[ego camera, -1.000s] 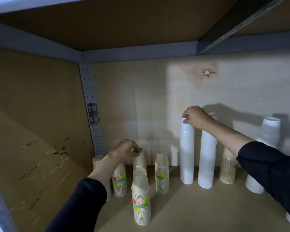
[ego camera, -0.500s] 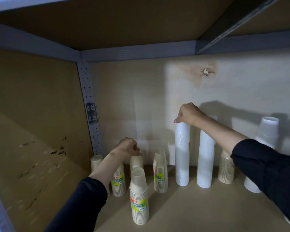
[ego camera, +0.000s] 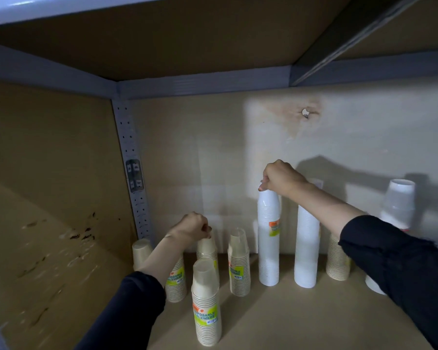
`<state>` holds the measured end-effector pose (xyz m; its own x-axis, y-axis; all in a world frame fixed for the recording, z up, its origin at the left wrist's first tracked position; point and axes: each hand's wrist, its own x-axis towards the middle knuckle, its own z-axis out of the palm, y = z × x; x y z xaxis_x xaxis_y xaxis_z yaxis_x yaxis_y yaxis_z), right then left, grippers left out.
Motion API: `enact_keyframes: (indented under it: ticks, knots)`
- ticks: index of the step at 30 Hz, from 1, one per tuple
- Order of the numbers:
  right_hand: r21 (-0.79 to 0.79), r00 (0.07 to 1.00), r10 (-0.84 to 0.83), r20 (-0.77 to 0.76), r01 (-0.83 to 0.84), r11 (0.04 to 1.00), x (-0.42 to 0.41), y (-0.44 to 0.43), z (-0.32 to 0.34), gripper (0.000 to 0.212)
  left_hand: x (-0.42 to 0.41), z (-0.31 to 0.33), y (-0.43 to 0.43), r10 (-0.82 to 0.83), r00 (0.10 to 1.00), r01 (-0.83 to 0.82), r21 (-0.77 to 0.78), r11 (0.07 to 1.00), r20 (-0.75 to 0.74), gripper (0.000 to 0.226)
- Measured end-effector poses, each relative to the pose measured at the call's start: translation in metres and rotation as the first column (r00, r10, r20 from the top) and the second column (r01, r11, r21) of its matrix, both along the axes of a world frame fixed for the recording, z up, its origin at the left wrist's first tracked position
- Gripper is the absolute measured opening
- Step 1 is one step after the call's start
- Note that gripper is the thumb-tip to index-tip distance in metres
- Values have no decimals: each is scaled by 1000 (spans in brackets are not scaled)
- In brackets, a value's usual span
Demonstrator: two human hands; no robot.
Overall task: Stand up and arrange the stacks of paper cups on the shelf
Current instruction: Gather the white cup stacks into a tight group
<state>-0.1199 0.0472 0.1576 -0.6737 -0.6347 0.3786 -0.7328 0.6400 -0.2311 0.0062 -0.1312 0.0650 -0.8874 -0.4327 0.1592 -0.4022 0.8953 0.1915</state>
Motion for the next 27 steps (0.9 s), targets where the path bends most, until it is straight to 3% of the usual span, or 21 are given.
enact_keyframes:
  ticks: [5,14,27]
  knots:
    - [12,995,-37,-90,38,999,6,-7,-6,33,-8,-6,6,23,999,-24,-15,1000,-42,30]
    - [-7,995,89,48,-89,996,-13,13,4,31,1,-2,0,-16,999,18,47,999,-49,29]
    - [-68,997,71,15,-70,995,-9,3,-6,23,3,0,7,13,1000,-12,37,999,-24,26]
